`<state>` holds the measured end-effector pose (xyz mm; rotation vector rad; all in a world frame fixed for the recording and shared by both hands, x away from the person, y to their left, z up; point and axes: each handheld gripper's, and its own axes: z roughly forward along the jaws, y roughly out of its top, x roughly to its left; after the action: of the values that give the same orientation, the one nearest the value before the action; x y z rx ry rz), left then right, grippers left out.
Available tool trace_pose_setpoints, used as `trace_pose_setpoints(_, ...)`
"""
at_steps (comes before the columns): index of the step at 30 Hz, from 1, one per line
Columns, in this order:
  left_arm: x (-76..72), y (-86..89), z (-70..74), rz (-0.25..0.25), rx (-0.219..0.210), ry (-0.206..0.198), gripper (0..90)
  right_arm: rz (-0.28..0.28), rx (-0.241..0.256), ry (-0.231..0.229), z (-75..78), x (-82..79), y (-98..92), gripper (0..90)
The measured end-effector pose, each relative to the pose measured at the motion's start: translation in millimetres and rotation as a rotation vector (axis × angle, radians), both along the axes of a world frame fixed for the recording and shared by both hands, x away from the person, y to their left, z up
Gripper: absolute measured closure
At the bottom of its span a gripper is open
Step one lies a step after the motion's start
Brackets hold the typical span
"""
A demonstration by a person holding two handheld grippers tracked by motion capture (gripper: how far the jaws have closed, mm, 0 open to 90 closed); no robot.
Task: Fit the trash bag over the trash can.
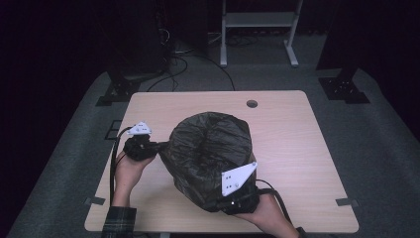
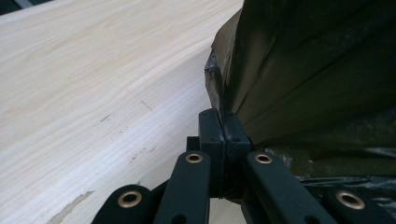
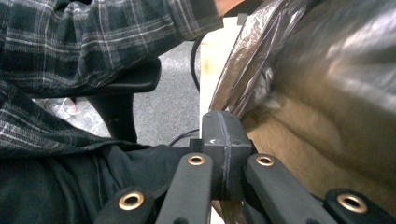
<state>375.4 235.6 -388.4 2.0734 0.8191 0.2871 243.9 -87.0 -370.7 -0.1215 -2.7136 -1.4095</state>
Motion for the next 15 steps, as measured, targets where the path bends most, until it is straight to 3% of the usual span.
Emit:
trace_pose_setpoints(3,-1.1,-0.4,2.5,-0.002,-0.002,-0.007,89.5,-0.008,0.033,-0.005,4.1,-1.8,-6.7,81.1)
trace_pose_setpoints(7,-2.2,1.4,4.7,0.004,-0.003,-0.013,89.5,-0.063,0.117,-0.074,30.7,-4.1,-31.1,75.6)
trace_pose_setpoints(11,-1.6,0.5,3.5,0.003,-0.004,-0.009,89.5,-0.198,0.191,-0.140,57.5,5.6,-64.5,69.6)
trace_pose_setpoints(15,-0.9,-2.2,2.8,-0.001,0.001,-0.009,89.5,-0.374,0.210,-0.173,72.4,39.9,-93.8,61.9)
